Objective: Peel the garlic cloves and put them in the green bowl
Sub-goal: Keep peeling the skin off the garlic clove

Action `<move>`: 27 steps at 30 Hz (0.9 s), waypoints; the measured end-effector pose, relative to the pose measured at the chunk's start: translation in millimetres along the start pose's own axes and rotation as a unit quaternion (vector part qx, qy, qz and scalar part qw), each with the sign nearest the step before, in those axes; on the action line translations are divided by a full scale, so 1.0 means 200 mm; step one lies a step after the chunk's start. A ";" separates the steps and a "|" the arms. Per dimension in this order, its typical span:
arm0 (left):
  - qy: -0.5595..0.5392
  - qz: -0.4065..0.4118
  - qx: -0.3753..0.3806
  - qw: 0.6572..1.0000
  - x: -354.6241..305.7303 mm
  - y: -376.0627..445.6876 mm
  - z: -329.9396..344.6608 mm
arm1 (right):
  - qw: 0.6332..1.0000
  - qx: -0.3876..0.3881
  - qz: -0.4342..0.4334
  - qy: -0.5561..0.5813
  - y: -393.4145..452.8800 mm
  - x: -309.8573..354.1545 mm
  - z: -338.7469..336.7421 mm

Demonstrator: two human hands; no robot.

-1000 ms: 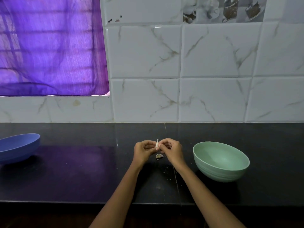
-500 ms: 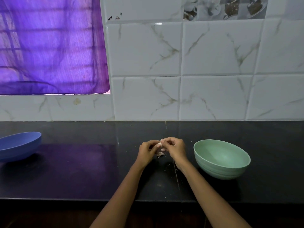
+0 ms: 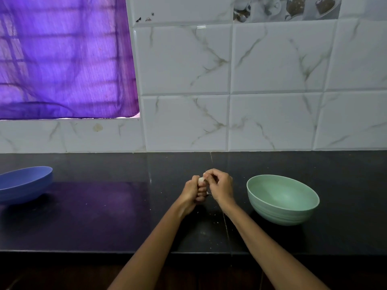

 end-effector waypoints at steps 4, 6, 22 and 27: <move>-0.083 -0.044 0.084 0.992 -0.01 0.00 0.01 | 0.998 -0.010 -0.062 -0.013 0.00 0.05 -0.01; -0.054 -0.034 0.075 0.995 -0.01 -0.01 0.01 | 0.998 -0.011 -0.051 -0.017 0.00 0.04 0.00; -0.145 -0.028 -0.027 0.989 -0.01 -0.02 -0.07 | 0.993 0.097 -0.053 -0.050 -0.03 0.00 0.05; -0.216 -0.074 0.003 0.974 0.00 -0.02 -0.07 | 0.998 0.045 -0.034 -0.013 -0.02 0.00 0.01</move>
Point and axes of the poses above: each hand's wrist, its own y-axis towards the middle knuckle, its own z-axis out of the palm, x = y × z, the point moved 5 cm from there along y, towards the middle knuckle, and after that the axes turned 14 degrees about -z, right-handed, at the moved point
